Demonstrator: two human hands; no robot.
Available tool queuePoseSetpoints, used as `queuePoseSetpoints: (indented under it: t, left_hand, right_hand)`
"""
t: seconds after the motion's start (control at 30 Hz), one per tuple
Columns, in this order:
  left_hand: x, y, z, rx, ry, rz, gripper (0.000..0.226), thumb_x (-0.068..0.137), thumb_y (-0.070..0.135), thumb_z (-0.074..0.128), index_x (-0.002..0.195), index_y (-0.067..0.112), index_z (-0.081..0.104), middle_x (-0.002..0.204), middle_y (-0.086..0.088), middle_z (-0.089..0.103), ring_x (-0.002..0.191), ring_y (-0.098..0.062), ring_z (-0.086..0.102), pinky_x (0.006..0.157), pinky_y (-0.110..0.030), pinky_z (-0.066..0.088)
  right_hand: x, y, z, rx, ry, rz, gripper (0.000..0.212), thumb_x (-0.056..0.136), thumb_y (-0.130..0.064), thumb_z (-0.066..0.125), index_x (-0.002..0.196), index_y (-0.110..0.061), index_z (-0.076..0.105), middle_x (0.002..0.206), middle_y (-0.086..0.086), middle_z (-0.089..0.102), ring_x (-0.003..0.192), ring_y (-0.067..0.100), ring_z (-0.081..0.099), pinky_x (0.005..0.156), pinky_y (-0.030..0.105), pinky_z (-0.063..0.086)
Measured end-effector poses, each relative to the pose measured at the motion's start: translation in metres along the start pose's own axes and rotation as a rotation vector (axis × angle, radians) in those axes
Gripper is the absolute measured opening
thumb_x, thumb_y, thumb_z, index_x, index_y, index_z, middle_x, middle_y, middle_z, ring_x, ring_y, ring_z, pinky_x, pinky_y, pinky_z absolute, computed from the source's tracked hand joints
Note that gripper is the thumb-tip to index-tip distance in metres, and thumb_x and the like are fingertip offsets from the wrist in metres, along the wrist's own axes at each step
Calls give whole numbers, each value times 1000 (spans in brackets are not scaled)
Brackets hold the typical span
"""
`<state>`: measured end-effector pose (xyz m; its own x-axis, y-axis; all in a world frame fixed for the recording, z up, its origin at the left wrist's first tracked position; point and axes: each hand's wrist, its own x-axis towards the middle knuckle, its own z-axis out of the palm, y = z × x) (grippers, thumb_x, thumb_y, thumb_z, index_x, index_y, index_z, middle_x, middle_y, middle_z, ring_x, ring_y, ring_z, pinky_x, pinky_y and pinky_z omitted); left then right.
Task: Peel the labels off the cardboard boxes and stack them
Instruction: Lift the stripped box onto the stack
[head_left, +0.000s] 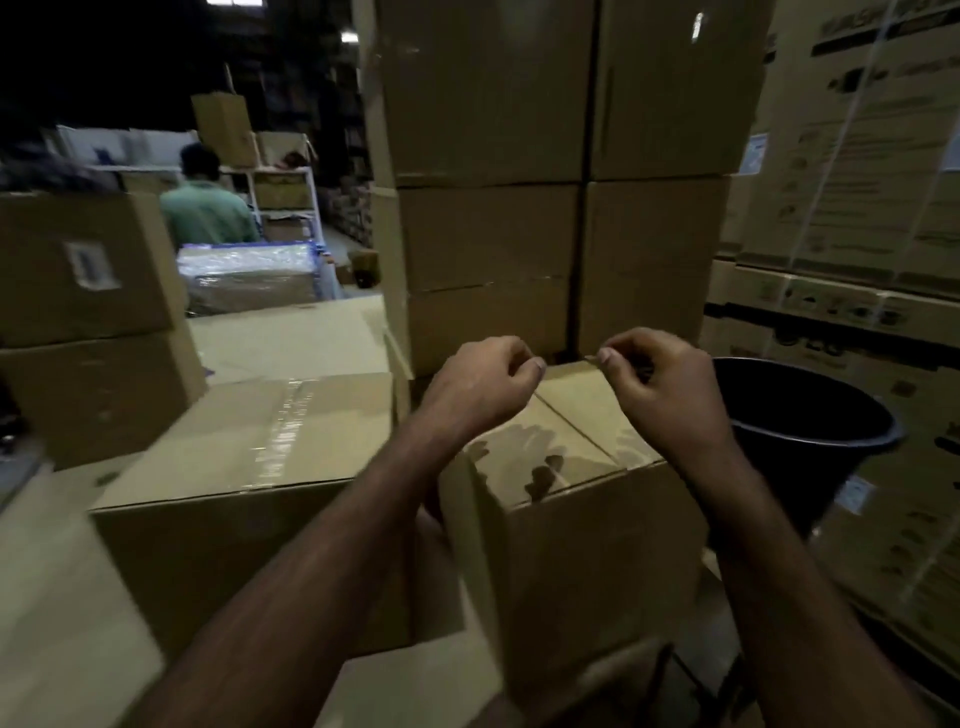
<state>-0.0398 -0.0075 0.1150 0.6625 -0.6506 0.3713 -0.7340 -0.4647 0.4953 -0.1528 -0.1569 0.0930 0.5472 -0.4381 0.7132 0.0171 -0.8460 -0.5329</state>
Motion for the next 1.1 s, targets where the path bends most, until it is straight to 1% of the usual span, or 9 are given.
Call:
queuePoseSetpoints:
  t: [0.13,0.2,0.33,0.53,0.6,0.7,0.77,0.93,1.1]
  left_hand:
    - [-39,-73,-53,-15,49,-76,29,101,39,51,115,20,67,103,5,67,93,-12,61,70,-29,48]
    - [-57,-109,-73,0,93,-110,29,101,37,51,114,18,68,104,3,68,93,-14,60,66,-27,43]
    - [-89,-173,-95,62,133,-190,32,100,38,52,118,18,69,121,-2,69,106,-19,61,86,-33,48]
    - [-130,-244,-109,345,196,-393,40,101,43,45,133,23,58,143,-8,51,130,-28,46,106,-48,36]
    - [-140,-252,-109,285,249,-402,44,101,42,45,136,17,55,140,-10,52,126,-29,49,98,-44,43]
    - [-151,-255,-106,154,344,-399,47,101,41,48,140,14,52,144,-11,49,124,-30,51,92,-41,46]
    - [-158,-258,-101,73,402,-390,51,101,45,49,140,11,51,145,-11,48,124,-30,53,93,-39,46]
    - [-182,-266,-89,-273,558,-404,71,93,51,56,150,12,36,151,-11,46,136,-28,47,99,-34,42]
    - [-217,-270,-60,-589,403,-574,80,82,55,59,150,21,35,141,-5,54,130,-29,52,99,-39,46]
  right_hand:
    - [-20,-69,47,88,-73,-5,12,95,-25,62,100,-19,71,93,-8,68,87,0,61,68,13,47]
    - [-31,-92,78,91,-138,-4,15,95,-28,61,104,-20,71,97,-7,67,90,1,61,72,18,51]
    - [-62,-120,139,129,-172,42,23,96,-32,59,113,-18,68,108,-3,65,99,10,61,83,37,57]
    - [-105,-130,198,237,-131,386,60,97,-42,57,149,-18,37,146,5,48,133,22,46,103,38,46]
    - [-115,-125,208,304,-156,510,59,97,-48,52,147,-19,39,138,3,55,130,22,50,97,34,48]
    - [-126,-119,218,335,-171,548,36,98,-53,42,117,-25,57,103,-14,62,107,16,61,75,25,48]
    - [-127,-117,220,355,-166,544,32,97,-56,40,109,-30,55,96,-17,59,99,10,59,74,26,47]
    - [-135,-113,221,386,-229,504,56,89,-59,40,131,-23,50,109,-12,59,101,7,55,79,24,46]
    - [-167,-95,225,394,-425,572,72,89,-45,64,149,-20,32,128,-6,54,117,11,53,94,28,48]
